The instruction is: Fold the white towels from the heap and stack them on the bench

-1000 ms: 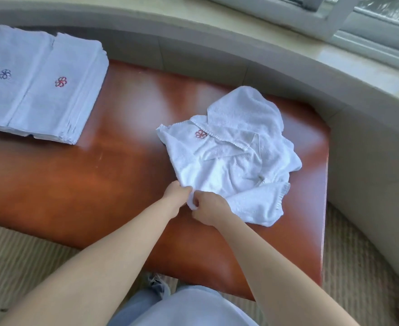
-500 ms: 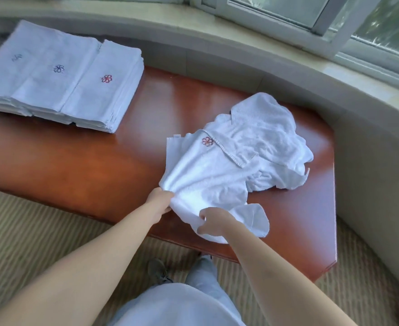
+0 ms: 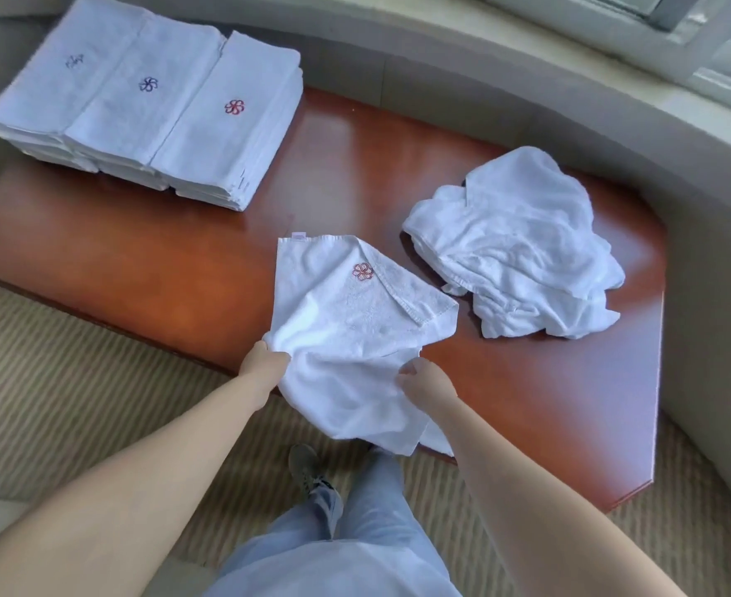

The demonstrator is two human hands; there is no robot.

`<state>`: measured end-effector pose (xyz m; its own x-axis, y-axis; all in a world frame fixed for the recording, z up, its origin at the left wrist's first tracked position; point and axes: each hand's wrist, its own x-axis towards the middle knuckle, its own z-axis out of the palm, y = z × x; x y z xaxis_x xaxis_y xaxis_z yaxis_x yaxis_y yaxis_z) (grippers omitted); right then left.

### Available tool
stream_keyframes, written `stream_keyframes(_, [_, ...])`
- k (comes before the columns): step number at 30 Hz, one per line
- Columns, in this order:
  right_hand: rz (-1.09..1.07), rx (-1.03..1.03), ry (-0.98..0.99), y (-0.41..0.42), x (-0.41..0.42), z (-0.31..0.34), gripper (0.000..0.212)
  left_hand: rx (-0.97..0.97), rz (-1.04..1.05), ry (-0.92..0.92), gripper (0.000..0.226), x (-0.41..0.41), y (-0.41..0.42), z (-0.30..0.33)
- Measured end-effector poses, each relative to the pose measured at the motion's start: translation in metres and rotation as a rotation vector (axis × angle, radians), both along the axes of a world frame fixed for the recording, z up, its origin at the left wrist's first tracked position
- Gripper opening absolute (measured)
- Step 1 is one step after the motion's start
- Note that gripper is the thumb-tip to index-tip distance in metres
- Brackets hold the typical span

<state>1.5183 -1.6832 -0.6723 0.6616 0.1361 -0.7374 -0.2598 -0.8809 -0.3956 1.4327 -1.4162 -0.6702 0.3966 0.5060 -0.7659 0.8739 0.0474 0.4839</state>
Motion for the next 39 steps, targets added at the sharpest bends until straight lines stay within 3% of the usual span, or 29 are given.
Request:
stream_keyframes(4, [-0.195, -0.105, -0.095, -0.012, 0.015, -0.018, 0.038, 0.155, -0.020, -0.016, 0.068, 0.008, -0.012, -0.005])
stream_keyframes(8, [-0.177, -0.019, -0.055, -0.007, 0.027, -0.034, 0.021, 0.434, -0.416, 0.087, 0.057, 0.024, -0.036, -0.009])
stream_keyframes(11, [-0.175, 0.072, -0.073, -0.001, 0.036, -0.030, 0.016, 0.232, -0.551, 0.029, 0.043, 0.048, -0.060, -0.003])
stream_keyframes(15, [-0.271, 0.288, -0.090, 0.008, 0.055, -0.008, 0.009, -0.154, -0.426, -0.032, 0.044, 0.090, -0.099, 0.017])
stream_keyframes(18, [-0.274, 0.574, 0.067, 0.020, 0.061, 0.011, 0.005, -0.308, -0.243, 0.014, 0.044, 0.118, -0.109, 0.033])
stream_keyframes(21, [-0.261, 0.704, 0.303, 0.016, 0.057, 0.019, 0.018, -0.299, -0.287, 0.011, 0.019, 0.133, -0.098, 0.045])
stream_keyframes(23, [-0.267, 0.682, 0.357, 0.006, 0.054, 0.017, 0.019, -0.201, -0.332, -0.001, 0.008, 0.136, -0.090, 0.047])
stream_keyframes(25, [-0.406, 0.637, 0.339, -0.004, 0.055, 0.013, 0.018, -0.223, -0.314, 0.009, 0.015, 0.136, -0.088, 0.048])
stream_keyframes(29, [-0.644, 0.458, 0.137, -0.016, 0.058, 0.004, 0.034, -0.317, -0.265, 0.022, 0.021, 0.132, -0.100, 0.055])
stream_keyframes(32, [-0.437, 0.453, 0.012, -0.020, 0.066, 0.004, 0.068, -0.340, -0.370, 0.040, 0.013, 0.131, -0.104, 0.068])
stream_keyframes(35, [-0.163, 0.309, -0.072, -0.020, 0.082, 0.016, 0.034, -0.438, -0.424, 0.004, 0.017, 0.135, -0.108, 0.084])
stream_keyframes(39, [-0.325, 0.290, -0.266, -0.032, 0.101, 0.061, 0.021, -0.564, -0.432, -0.115, 0.016, 0.150, -0.122, 0.111])
